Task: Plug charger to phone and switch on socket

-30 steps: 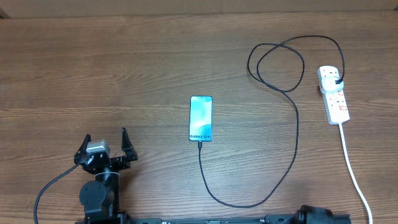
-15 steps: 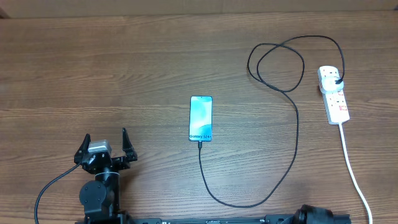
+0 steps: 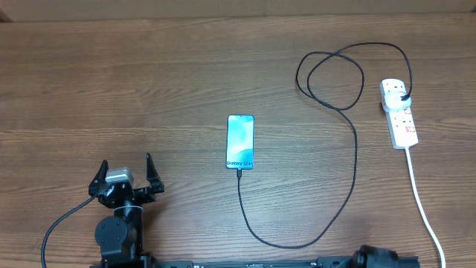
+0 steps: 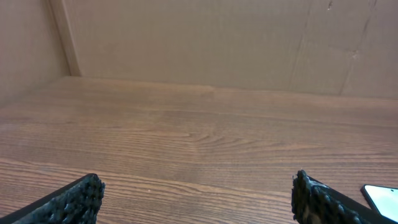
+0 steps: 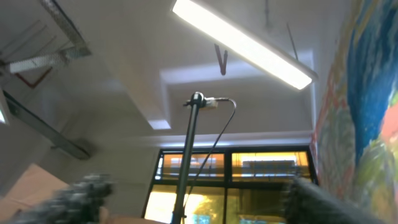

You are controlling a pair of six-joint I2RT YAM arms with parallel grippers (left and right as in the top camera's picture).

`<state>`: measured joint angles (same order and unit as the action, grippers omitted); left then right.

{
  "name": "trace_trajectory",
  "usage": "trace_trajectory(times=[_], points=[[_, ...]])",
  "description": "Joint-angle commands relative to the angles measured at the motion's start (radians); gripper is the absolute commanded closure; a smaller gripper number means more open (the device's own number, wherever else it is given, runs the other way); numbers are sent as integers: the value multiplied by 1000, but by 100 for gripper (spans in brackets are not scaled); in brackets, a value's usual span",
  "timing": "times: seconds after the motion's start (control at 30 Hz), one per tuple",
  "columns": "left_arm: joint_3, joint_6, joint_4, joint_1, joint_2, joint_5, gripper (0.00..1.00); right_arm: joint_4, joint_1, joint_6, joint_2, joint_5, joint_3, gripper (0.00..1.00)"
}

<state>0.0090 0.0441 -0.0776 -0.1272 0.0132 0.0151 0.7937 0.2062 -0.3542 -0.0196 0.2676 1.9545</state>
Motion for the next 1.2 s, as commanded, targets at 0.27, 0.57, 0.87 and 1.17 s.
trace_trajectory(times=[0.27,0.57,0.87,1.17], points=[[-4,-25,1,-10,-9,6,1,9,-50,71,13,-335,-61,0],[-4,-25,1,-10,-9,6,1,-276,-106,67,13,-338,-439,0],[-4,-25,1,-10,-9,6,0,-341,-201,67,13,-333,-955,0],[-4,-25,1,-10,-9,6,0,-513,-201,67,13,-262,-1388,0]])
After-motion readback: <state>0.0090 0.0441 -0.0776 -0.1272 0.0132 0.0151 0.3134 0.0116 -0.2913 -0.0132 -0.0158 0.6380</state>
